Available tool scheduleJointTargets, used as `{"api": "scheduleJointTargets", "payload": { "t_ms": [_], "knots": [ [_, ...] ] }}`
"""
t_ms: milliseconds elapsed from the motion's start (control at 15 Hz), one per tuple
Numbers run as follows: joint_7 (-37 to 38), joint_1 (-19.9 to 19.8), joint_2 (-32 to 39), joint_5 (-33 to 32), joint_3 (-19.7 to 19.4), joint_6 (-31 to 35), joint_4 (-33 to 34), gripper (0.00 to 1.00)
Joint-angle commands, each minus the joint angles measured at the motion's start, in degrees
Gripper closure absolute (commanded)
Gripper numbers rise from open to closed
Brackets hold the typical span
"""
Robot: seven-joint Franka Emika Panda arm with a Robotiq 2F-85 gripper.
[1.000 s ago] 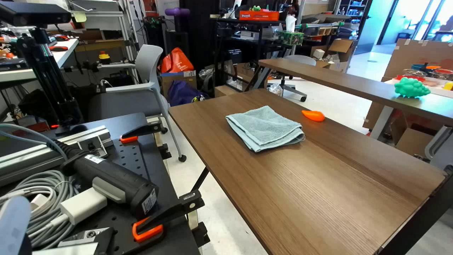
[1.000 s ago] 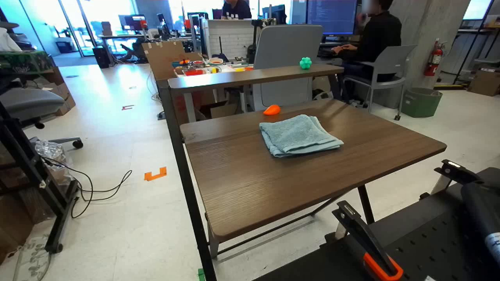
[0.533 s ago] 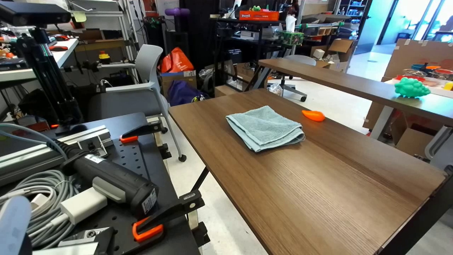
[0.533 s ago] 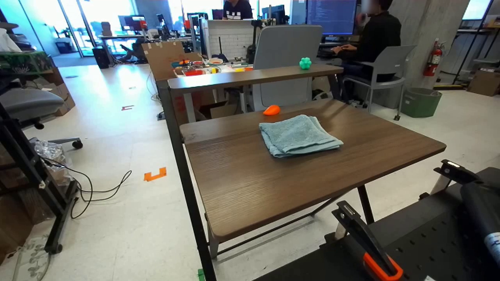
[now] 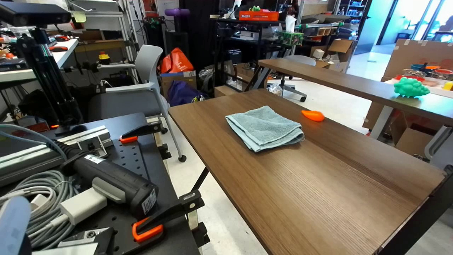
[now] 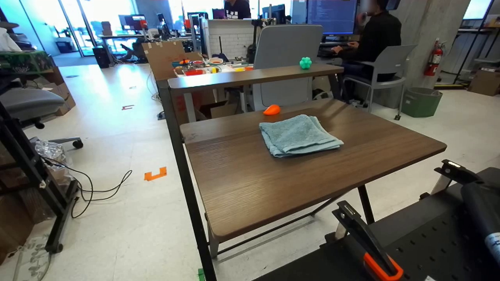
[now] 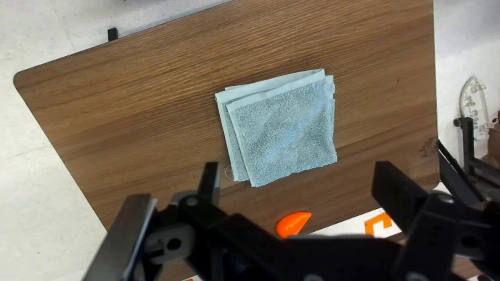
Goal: Use the towel to wipe the tabletop
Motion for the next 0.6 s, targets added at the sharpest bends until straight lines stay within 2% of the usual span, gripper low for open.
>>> {"api": "scheduleJointTargets", "payload": {
  "t_ms": [0,200,533],
  "knots": [
    [0.02,0.02,-0.11,-0.03,0.22,-0.19,0.01,0.00],
    [1.26,0.37,0.61,-0.05,0.70,1.44,-0.22,0.00],
    [8.00,0.84,13.14,-0.08,1.39,2.34,5.85,0.00]
  ]
}}
